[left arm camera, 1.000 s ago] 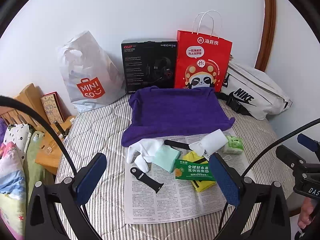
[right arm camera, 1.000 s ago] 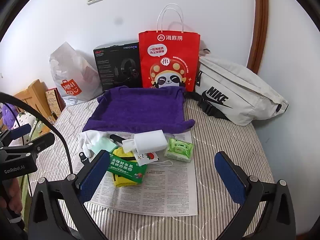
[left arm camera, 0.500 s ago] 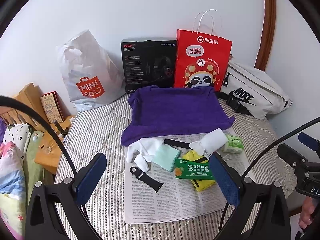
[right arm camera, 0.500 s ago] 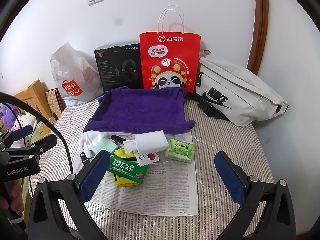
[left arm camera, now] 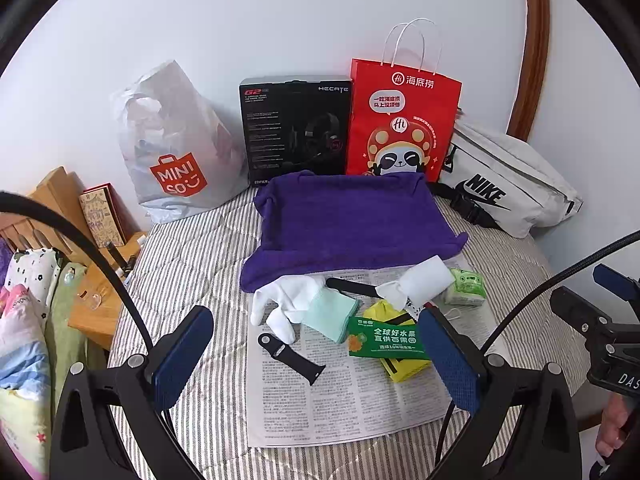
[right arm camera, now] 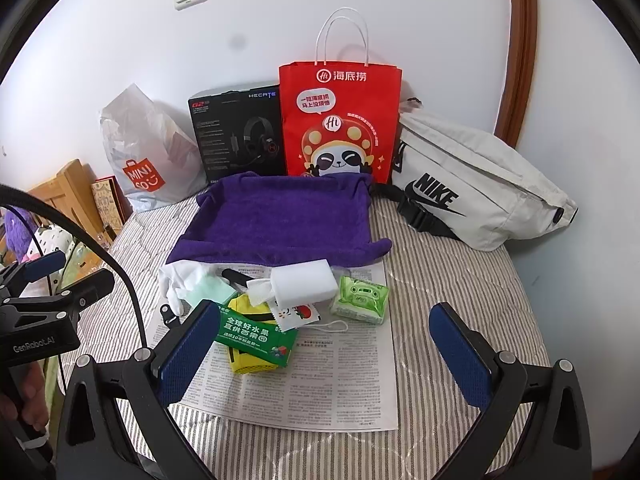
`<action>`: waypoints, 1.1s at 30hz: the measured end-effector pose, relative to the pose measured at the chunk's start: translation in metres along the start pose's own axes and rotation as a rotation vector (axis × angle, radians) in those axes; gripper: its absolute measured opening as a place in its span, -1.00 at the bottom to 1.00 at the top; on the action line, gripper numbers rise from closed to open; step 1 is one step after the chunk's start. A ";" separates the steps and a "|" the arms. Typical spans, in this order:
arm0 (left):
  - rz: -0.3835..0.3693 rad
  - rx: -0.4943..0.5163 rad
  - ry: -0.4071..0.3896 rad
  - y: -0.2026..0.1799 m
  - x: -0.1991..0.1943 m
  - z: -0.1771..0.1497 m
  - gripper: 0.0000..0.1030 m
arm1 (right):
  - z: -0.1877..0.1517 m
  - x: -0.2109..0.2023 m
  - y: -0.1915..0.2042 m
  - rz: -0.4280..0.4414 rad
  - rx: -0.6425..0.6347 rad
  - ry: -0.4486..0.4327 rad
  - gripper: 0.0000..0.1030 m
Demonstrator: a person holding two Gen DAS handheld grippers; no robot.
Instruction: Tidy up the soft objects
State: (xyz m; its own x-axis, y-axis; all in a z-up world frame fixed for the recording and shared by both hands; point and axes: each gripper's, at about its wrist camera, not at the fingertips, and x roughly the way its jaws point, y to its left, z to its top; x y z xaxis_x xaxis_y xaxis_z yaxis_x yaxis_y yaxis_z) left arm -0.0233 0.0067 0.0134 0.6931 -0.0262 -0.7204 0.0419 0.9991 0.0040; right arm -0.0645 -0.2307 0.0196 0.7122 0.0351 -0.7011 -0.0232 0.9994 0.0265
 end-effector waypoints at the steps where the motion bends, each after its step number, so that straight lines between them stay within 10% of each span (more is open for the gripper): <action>1: 0.001 0.000 0.000 0.000 0.000 0.000 1.00 | 0.000 0.000 0.000 0.000 -0.001 0.001 0.99; 33: 0.062 -0.025 0.155 0.043 0.086 -0.019 0.99 | -0.014 0.066 -0.014 -0.013 0.035 0.107 0.99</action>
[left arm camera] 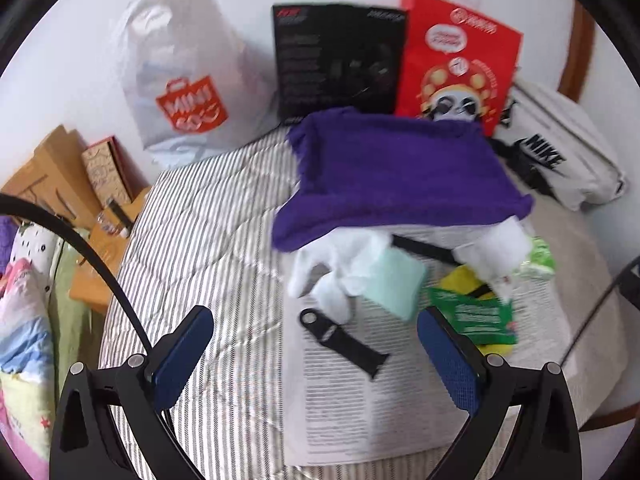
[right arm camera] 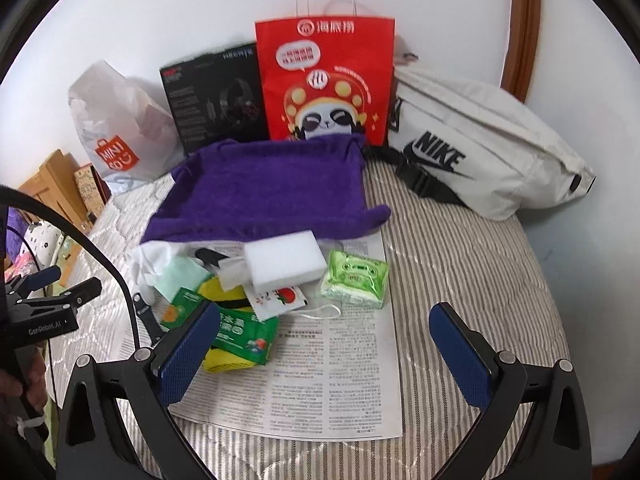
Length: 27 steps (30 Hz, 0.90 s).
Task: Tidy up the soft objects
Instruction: 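Reach the left gripper to the white glove and close on it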
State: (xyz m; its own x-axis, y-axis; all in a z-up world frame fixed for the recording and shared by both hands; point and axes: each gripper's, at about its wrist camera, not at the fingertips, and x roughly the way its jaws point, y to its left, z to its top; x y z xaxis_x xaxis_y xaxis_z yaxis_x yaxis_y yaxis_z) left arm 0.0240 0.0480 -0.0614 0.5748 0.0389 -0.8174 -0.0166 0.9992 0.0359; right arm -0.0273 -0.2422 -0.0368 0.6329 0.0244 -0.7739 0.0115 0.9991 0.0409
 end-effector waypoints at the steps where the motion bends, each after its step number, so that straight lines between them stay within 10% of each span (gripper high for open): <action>1: 0.005 -0.005 0.007 0.003 0.005 -0.002 0.99 | -0.002 0.006 -0.001 -0.001 0.001 0.013 0.99; 17: -0.081 0.069 0.049 -0.015 0.105 0.008 0.98 | -0.012 0.058 -0.010 -0.047 -0.032 0.133 0.99; 27: -0.203 0.101 0.030 -0.032 0.137 0.010 -0.43 | -0.009 0.085 -0.032 -0.054 0.029 0.152 0.99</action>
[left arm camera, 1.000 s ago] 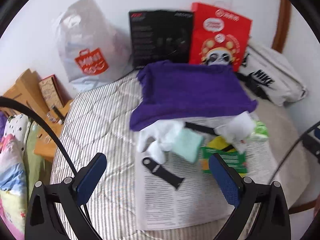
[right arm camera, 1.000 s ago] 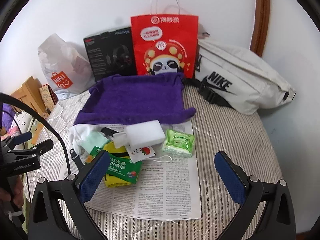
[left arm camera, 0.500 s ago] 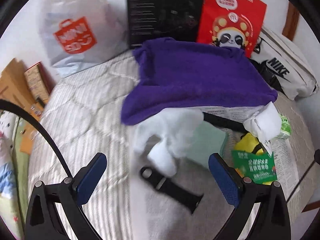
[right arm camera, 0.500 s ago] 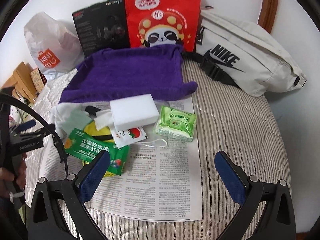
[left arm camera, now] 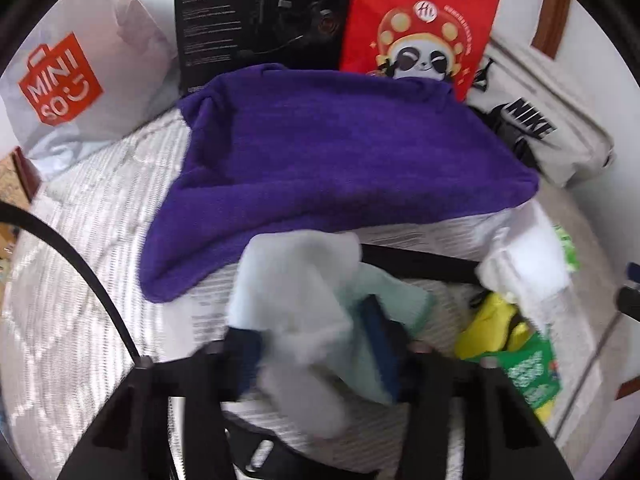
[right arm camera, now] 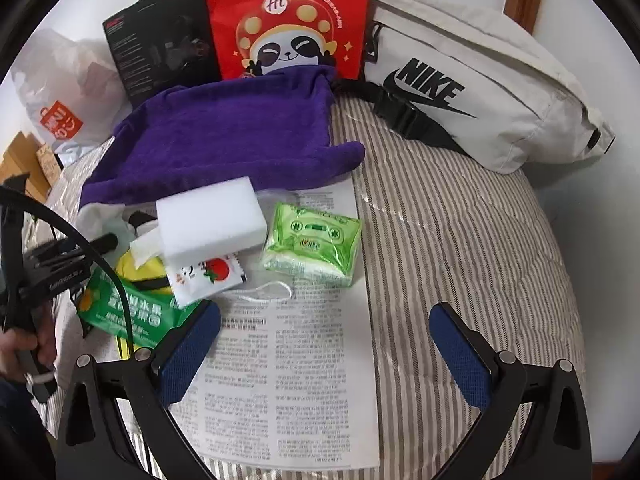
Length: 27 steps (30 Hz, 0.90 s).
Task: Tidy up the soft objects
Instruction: 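Reach the left gripper to the white glove and close on it, then lift the glove with the left gripper while the right gripper grasps the white sponge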
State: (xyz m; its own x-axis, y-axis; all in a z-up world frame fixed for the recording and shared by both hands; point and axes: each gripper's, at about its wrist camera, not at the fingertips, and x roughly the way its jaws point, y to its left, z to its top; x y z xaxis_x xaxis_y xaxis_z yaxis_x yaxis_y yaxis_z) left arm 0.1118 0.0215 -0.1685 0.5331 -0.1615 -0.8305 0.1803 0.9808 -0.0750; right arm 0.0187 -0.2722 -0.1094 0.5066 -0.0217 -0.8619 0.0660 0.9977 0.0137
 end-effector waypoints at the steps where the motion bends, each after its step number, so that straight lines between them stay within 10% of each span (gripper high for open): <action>1: -0.022 -0.005 -0.003 0.000 -0.001 -0.001 -0.57 | 0.002 0.001 0.000 0.024 0.008 -0.011 0.99; 22: -0.171 -0.058 0.004 0.014 -0.009 -0.009 -0.68 | 0.045 0.066 0.063 0.290 -0.139 -0.017 0.97; 27: -0.173 -0.047 0.005 0.014 -0.009 -0.007 -0.68 | 0.043 0.071 0.069 0.314 -0.170 -0.028 0.41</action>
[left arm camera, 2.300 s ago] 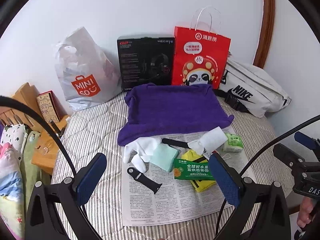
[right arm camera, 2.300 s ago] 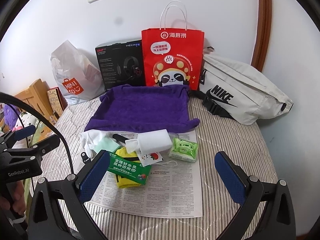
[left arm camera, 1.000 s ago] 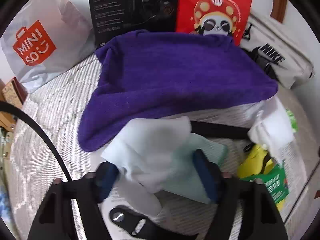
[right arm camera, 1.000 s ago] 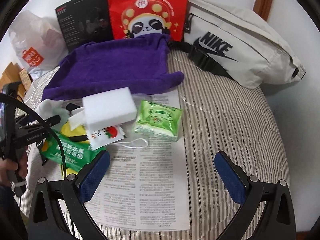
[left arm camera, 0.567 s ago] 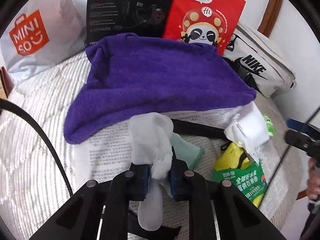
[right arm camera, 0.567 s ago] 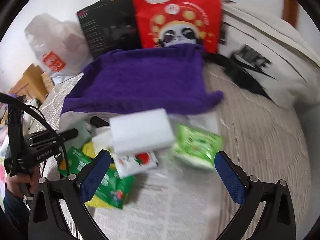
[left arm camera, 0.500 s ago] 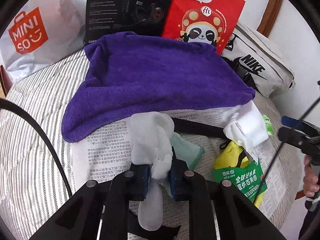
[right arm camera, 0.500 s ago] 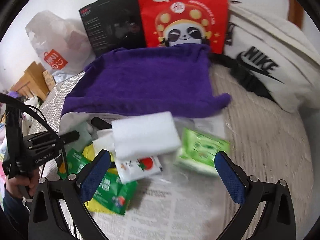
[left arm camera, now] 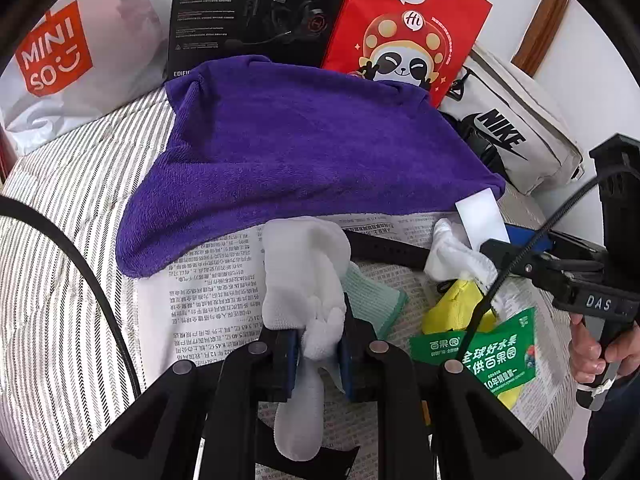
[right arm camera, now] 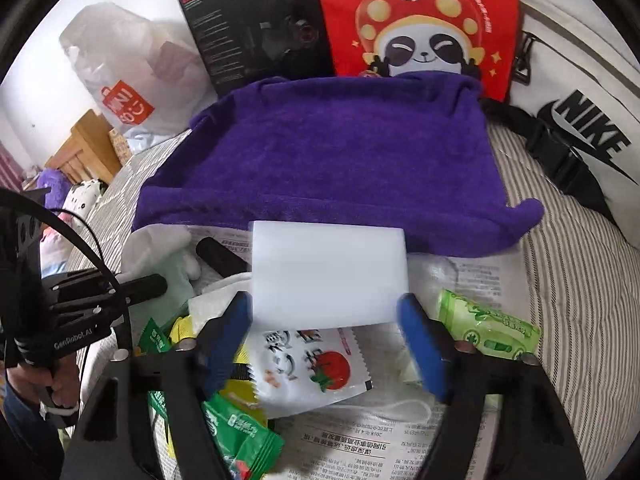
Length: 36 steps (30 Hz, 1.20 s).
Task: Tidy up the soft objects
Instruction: 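Lift the glove with the left gripper while the right gripper grasps the white sponge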
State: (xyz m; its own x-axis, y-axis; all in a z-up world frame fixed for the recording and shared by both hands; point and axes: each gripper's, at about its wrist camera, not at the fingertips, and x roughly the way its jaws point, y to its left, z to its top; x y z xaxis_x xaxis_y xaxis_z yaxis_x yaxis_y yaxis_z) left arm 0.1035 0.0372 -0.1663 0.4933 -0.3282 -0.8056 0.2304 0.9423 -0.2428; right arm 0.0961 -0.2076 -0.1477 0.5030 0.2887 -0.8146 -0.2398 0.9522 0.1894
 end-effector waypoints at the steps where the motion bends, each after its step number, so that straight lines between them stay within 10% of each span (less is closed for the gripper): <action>1: -0.002 -0.002 0.000 0.000 0.000 0.000 -0.68 | -0.002 -0.003 0.000 0.001 -0.007 -0.008 0.40; 7: -0.015 -0.009 0.006 0.002 0.000 0.001 -0.68 | -0.001 -0.010 -0.005 0.026 0.001 -0.014 0.24; 21: -0.020 -0.012 0.013 0.002 0.001 0.000 -0.68 | 0.015 0.015 -0.017 -0.010 0.071 0.012 0.91; 36: -0.018 -0.029 -0.010 0.009 -0.013 -0.001 -0.68 | 0.019 -0.016 -0.007 0.059 0.087 -0.052 0.63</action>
State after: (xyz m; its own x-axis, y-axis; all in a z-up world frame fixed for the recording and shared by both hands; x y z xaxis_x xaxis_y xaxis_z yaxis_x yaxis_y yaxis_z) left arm 0.0982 0.0497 -0.1591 0.4976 -0.3458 -0.7955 0.2154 0.9376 -0.2729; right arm 0.1057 -0.2165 -0.1259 0.5329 0.3469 -0.7718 -0.1981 0.9379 0.2848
